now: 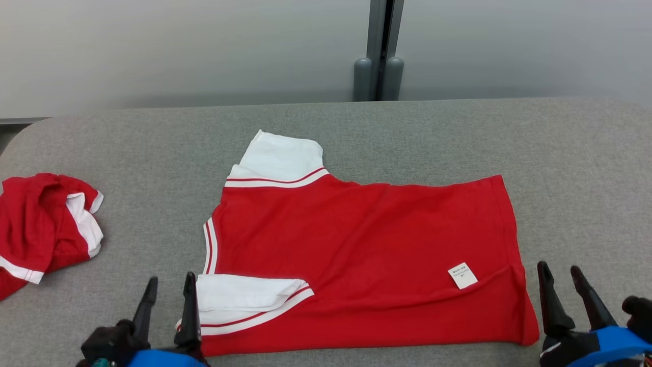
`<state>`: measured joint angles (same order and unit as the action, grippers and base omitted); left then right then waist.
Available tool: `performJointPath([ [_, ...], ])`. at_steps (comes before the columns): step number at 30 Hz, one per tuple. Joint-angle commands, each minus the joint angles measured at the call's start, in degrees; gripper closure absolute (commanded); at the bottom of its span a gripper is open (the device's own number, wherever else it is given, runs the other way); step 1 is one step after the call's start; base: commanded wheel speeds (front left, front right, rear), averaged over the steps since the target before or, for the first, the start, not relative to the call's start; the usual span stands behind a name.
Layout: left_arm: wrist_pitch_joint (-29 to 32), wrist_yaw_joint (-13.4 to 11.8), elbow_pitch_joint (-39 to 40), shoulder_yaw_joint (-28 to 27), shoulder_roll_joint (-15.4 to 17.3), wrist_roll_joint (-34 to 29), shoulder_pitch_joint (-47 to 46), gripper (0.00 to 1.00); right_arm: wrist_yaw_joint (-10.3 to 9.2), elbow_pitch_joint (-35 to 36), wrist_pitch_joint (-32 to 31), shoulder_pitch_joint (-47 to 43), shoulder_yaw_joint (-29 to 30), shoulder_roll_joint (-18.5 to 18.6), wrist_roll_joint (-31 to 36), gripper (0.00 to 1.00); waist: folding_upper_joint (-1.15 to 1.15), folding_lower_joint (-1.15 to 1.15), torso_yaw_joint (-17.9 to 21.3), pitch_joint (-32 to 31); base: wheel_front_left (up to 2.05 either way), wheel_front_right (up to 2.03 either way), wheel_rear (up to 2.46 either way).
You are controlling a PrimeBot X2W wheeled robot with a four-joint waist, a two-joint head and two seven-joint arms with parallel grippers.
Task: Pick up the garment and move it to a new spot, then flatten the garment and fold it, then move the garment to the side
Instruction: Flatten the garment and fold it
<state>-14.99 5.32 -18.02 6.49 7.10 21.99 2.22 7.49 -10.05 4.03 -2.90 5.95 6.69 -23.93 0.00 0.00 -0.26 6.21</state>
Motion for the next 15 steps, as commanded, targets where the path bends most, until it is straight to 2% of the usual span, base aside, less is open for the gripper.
performJointPath([
  [1, -0.25, 0.15, 1.27, -0.60, 0.32, -0.87, -1.38, 0.00, 0.01, 0.69, 0.86, 1.35, -0.13, -0.55, 0.67, 0.00, 0.00, 0.00, 0.09, -0.02, 0.00, 0.00, 0.00],
  [8, -0.28, 0.80, 8.16, -3.87, -0.08, -5.12, -5.40, 0.00, 0.01, 2.59, 5.69, 6.64, -3.42, -1.16, 5.67, 0.00, 0.00, 0.00, 0.47, 0.19, 0.00, 0.00, 0.00],
  [15, -0.28, 1.19, 8.24, -5.73, -0.06, -8.21, -9.37, 0.00, 0.01, 1.05, 8.29, 10.96, -5.79, -1.86, 8.12, 0.00, 0.00, 0.00, 0.85, 0.65, 0.00, 0.00, 0.00],
])
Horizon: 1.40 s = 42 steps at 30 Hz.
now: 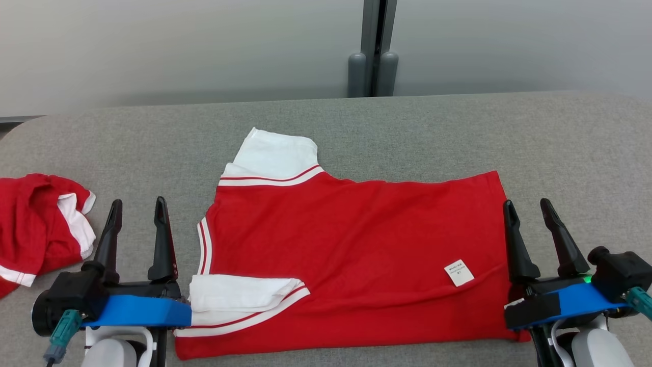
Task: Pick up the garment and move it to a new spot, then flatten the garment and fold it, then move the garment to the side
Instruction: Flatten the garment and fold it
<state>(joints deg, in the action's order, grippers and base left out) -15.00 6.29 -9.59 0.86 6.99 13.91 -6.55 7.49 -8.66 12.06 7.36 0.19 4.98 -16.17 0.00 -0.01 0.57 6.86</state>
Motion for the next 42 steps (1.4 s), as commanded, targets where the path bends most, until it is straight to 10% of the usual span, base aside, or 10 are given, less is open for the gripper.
performJointPath([
  [1, -0.27, 0.29, -0.41, -0.44, -0.01, -0.30, -1.03, 0.00, 0.01, -0.62, 0.59, 1.17, -0.25, -0.27, 0.66, 0.00, 0.00, 0.01, 0.10, 0.02, 0.00, 0.00, 0.00],
  [26, -0.28, 0.88, -6.84, -2.15, 1.45, -4.98, -3.80, 0.00, 0.01, -6.39, 1.23, 4.40, -0.50, -1.64, 4.17, 0.00, 0.00, 0.01, 1.13, 1.92, 0.00, 0.00, 0.00],
  [42, 7.98, 1.18, -15.69, 7.25, 11.48, -0.43, -33.47, 0.00, 0.01, -11.95, -7.46, 24.90, -1.99, 3.16, 6.72, 0.00, 0.00, 0.01, 5.28, 13.48, 0.00, 0.00, 0.00],
])
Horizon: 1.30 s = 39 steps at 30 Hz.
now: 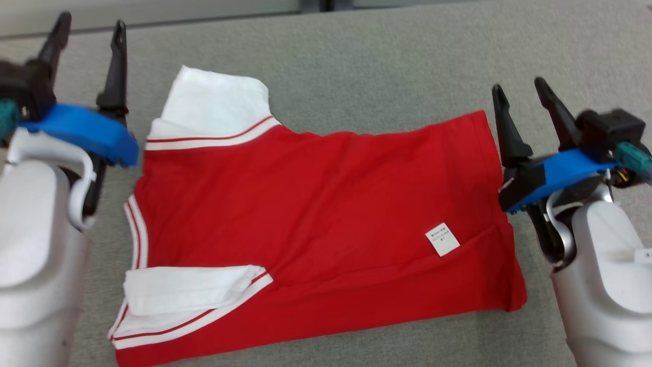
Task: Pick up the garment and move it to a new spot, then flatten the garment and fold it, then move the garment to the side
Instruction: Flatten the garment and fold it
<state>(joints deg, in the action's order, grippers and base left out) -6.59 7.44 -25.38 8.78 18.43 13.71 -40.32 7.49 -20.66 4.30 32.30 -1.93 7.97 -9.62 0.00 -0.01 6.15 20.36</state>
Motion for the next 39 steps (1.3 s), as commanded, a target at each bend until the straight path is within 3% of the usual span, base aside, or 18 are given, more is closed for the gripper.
performJointPath([
  [1, 1.04, 0.03, -0.68, 1.06, 1.20, 0.55, -1.50, 0.00, 0.01, -0.33, -0.38, 1.15, -0.49, 0.18, 0.24, 0.00, 0.00, 0.01, 0.29, 0.75, 0.00, 0.00, 0.00],
  [13, 13.66, 0.05, -9.58, 17.30, 10.76, 11.27, -15.44, 0.00, 0.01, -2.61, 0.00, 8.18, -6.21, -1.15, -2.03, 0.00, 0.00, 0.01, 6.36, 7.44, 0.00, 0.00, 0.00],
  [20, 17.04, 0.05, -15.14, 23.41, 12.99, 16.43, -17.50, 0.00, 0.00, -4.38, 1.19, 9.89, -8.14, -0.87, -3.44, 0.00, 0.00, 0.01, 8.33, 9.55, 0.00, 0.00, 0.00],
  [29, 21.15, 0.05, -19.82, 27.72, 13.09, 24.43, -17.99, 0.00, 0.00, -6.11, 1.63, 11.39, -9.55, -0.80, -4.20, 0.00, 0.00, 0.01, 9.55, 10.50, 0.00, 0.00, 0.00],
  [30, 21.26, 0.05, -19.92, 28.41, 13.31, 24.54, -18.29, 0.12, 0.01, -6.31, 1.49, 11.45, -9.62, -0.68, -4.25, 0.00, 0.00, 0.01, 9.55, 10.51, 0.00, 0.00, 0.00],
  [31, 21.09, 0.06, -20.01, 29.06, 13.49, 24.45, -18.60, 0.94, 0.01, -6.48, 1.39, 11.66, -9.67, -0.53, -4.39, 0.00, 0.00, 0.01, 9.51, 10.47, 0.00, 0.00, 0.00],
  [32, 20.85, 0.06, -20.19, 29.60, 13.49, 24.62, -18.80, 1.00, 0.01, -6.65, 1.15, 11.95, -9.76, -0.34, -4.53, 0.00, 0.00, 0.01, 9.49, 10.39, 0.00, 0.00, 0.00],
  [39, 16.46, 0.05, -20.65, 32.05, 12.59, 25.60, -21.16, 1.00, 0.01, -8.54, -4.41, 14.07, -11.84, 1.36, -6.84, 0.00, 0.00, 0.01, 8.79, 9.40, 0.00, 0.00, 0.00],
])
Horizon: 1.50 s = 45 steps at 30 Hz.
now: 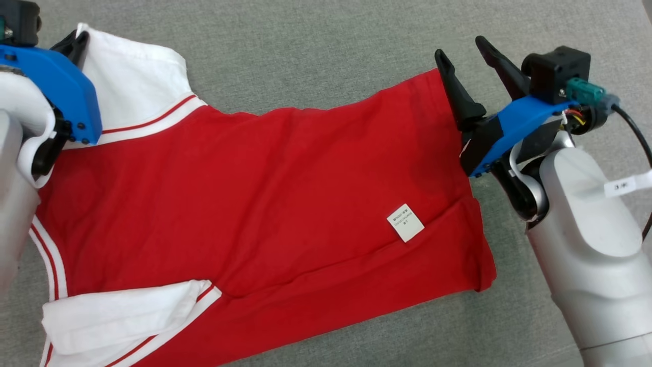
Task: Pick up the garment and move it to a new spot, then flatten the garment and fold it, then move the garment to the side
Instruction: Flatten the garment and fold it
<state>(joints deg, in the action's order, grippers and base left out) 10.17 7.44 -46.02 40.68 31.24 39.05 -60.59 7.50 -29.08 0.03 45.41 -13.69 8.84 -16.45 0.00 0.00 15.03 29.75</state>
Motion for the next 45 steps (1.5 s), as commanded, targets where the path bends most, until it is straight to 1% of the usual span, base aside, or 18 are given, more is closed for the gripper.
performJointPath([
  [1, -1.06, 0.05, 0.02, 0.40, -0.32, 0.11, -1.23, 1.00, -0.01, -0.64, -1.40, 1.14, -0.29, 0.96, -0.41, 0.00, 0.00, 0.00, -0.37, -0.09, 0.00, 0.00, 0.00],
  [7, -4.28, 0.05, 0.95, 2.54, -1.76, 0.65, -2.88, 1.00, 0.00, -4.41, -8.14, 2.36, -2.32, 2.65, -2.69, 0.00, 0.00, 0.00, -2.43, 0.10, 0.00, 0.00, 0.00],
  [14, -6.54, 0.05, 2.06, 5.06, -2.24, 1.26, -4.66, 1.00, -0.01, -9.98, -11.88, 3.68, -4.53, 3.64, -3.70, 0.00, 0.00, 0.00, -4.42, 0.85, 0.00, 0.00, 0.00],
  [15, -6.80, 0.05, 2.05, 5.37, -2.22, 1.43, -4.76, 1.00, -0.01, -10.50, -12.17, 3.57, -4.96, 3.39, -4.21, 0.15, 0.00, 0.00, -4.61, 0.82, 0.00, 0.00, 0.00],
  [16, -7.40, 0.05, 2.19, 5.84, -2.19, 1.81, -4.92, 1.00, 0.01, -10.76, -12.15, 3.82, -5.81, 3.14, -5.28, 1.00, 0.00, 0.00, -4.83, 0.81, 0.00, 0.00, 0.00],
  [21, -8.90, 0.05, 1.96, 6.89, -2.50, 2.70, -5.01, 1.00, -0.01, -10.92, -9.11, 5.20, -5.48, 4.49, -5.84, 1.00, 0.00, 0.00, -5.51, -0.09, 0.00, 0.00, 0.00],
  [26, -11.63, 0.05, 1.82, 7.04, -3.09, 3.96, -3.75, 1.00, -0.01, -12.25, -3.00, 5.69, -3.94, 4.91, -4.77, 1.00, 0.00, 0.00, -6.59, -2.19, 0.00, 0.00, 0.00],
  [31, -15.16, 0.05, 3.03, 6.66, -3.66, 5.49, -1.41, 1.00, -0.01, -15.03, 2.39, 3.93, -2.93, 5.18, -3.31, 1.00, 0.00, 0.00, -8.40, -4.65, 0.00, 0.00, 0.00],
  [36, -18.19, 0.04, 6.13, 7.36, -3.81, 5.99, 2.67, 1.00, -0.01, -15.95, 7.02, 1.00, -3.45, 5.54, -3.04, 1.00, 0.00, 0.00, -10.27, -6.94, 0.00, 0.00, 0.00],
  [42, -21.11, -1.71, 12.34, 6.84, -2.85, 7.45, 9.47, 1.00, -0.01, -15.70, 12.08, -3.55, -3.13, 6.73, -1.79, 1.00, 0.00, 0.00, -12.02, -9.44, 0.00, 0.00, 0.00],
  [45, -21.97, -3.28, 16.12, 6.69, -2.14, 8.25, 13.33, 1.00, -0.01, -15.67, 13.54, -6.21, -2.34, 7.17, -1.39, 1.00, 0.00, 0.00, -12.85, -10.59, 0.00, 0.00, 0.00],
])
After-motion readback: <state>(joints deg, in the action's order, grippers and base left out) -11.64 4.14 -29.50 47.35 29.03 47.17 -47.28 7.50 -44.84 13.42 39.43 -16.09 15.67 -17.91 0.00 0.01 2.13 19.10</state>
